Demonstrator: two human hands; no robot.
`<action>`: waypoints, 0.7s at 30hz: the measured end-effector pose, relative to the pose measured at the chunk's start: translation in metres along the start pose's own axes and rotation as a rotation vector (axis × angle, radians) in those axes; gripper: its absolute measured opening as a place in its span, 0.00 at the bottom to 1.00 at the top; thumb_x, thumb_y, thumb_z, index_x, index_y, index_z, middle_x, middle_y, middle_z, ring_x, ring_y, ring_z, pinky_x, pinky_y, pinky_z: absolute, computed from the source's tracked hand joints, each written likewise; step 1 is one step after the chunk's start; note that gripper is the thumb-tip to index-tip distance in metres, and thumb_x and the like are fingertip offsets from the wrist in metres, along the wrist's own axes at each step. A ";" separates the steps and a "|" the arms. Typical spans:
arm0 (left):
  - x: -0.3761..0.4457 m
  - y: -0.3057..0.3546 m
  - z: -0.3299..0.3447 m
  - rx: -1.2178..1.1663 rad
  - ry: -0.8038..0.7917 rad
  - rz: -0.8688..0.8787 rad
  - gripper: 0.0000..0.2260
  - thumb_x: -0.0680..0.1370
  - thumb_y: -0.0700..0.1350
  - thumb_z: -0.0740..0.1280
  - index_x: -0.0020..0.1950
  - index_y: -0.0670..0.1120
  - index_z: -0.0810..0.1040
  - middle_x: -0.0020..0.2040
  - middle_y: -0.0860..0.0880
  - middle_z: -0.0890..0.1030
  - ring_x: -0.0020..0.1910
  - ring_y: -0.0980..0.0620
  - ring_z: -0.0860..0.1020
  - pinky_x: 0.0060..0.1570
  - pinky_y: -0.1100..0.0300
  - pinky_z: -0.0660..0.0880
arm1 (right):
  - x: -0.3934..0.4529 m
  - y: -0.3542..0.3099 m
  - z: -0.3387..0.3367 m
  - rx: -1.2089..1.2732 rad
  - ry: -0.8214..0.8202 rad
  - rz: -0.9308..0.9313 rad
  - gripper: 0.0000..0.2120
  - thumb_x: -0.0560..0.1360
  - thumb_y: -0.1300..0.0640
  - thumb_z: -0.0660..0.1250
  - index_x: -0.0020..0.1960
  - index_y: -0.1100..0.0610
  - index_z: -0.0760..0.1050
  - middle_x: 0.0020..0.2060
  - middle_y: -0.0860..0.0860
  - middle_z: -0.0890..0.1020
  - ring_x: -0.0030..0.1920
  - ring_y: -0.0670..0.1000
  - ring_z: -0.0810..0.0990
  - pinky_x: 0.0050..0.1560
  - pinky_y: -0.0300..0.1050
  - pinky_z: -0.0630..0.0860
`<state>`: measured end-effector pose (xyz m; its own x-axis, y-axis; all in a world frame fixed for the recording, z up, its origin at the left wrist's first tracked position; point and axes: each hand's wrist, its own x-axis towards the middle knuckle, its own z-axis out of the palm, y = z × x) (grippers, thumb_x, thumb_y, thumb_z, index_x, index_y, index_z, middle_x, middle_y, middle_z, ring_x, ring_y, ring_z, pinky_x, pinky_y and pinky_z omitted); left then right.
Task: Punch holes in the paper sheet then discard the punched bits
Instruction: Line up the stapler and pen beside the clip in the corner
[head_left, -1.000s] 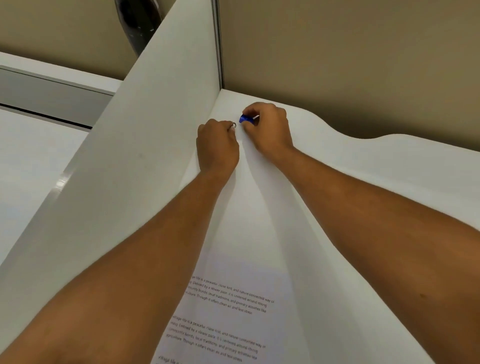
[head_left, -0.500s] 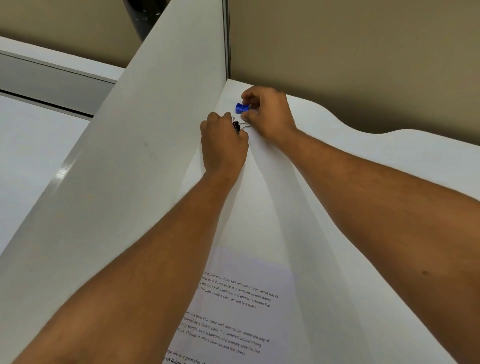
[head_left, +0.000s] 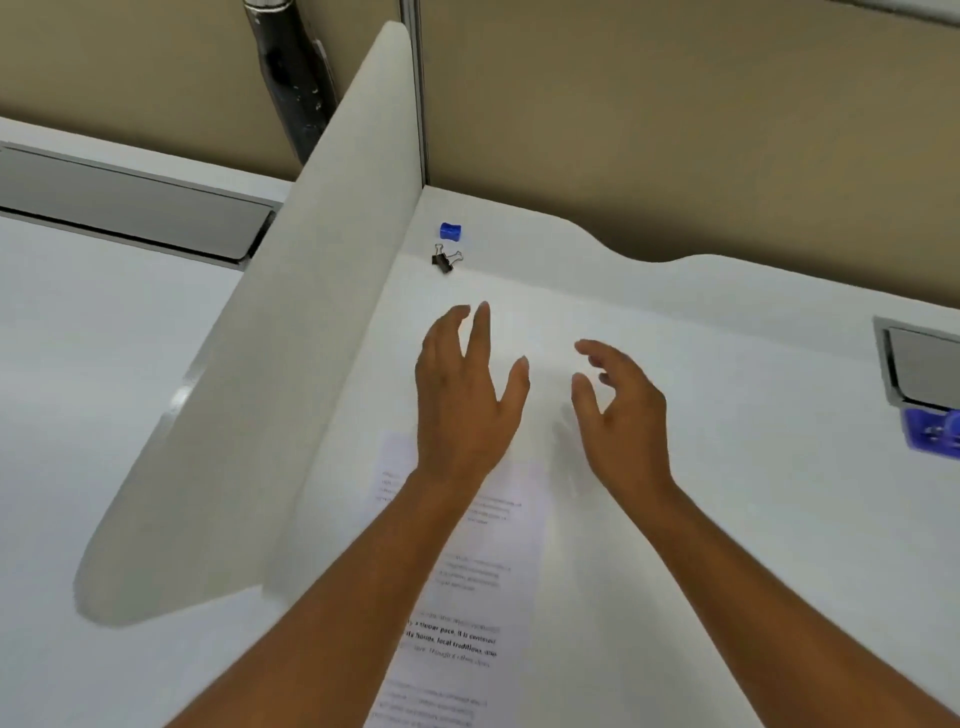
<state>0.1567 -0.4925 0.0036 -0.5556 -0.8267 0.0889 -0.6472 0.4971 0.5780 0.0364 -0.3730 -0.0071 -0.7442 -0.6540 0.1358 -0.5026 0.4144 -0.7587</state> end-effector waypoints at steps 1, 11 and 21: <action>-0.018 0.007 0.001 0.015 -0.017 0.070 0.33 0.84 0.62 0.61 0.85 0.48 0.63 0.85 0.43 0.64 0.84 0.42 0.62 0.82 0.41 0.62 | -0.023 0.004 -0.011 -0.067 -0.011 -0.025 0.17 0.84 0.56 0.66 0.71 0.46 0.75 0.68 0.41 0.78 0.69 0.44 0.76 0.71 0.41 0.72; -0.151 0.103 0.021 0.187 -0.159 0.581 0.36 0.85 0.66 0.47 0.87 0.45 0.56 0.88 0.41 0.53 0.87 0.39 0.49 0.81 0.31 0.52 | -0.138 0.050 -0.141 -0.651 0.070 -0.223 0.28 0.82 0.53 0.66 0.80 0.55 0.65 0.81 0.56 0.64 0.82 0.59 0.61 0.82 0.63 0.56; -0.259 0.231 0.098 0.251 -0.199 0.723 0.39 0.84 0.67 0.48 0.87 0.44 0.52 0.88 0.41 0.49 0.87 0.39 0.46 0.82 0.30 0.49 | -0.229 0.147 -0.293 -0.739 0.126 -0.049 0.37 0.81 0.52 0.67 0.84 0.55 0.54 0.84 0.57 0.54 0.84 0.61 0.52 0.81 0.67 0.54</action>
<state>0.0999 -0.1377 0.0342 -0.9511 -0.2251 0.2116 -0.1755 0.9573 0.2297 0.0040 0.0236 0.0369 -0.7355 -0.6237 0.2645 -0.6681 0.7325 -0.1307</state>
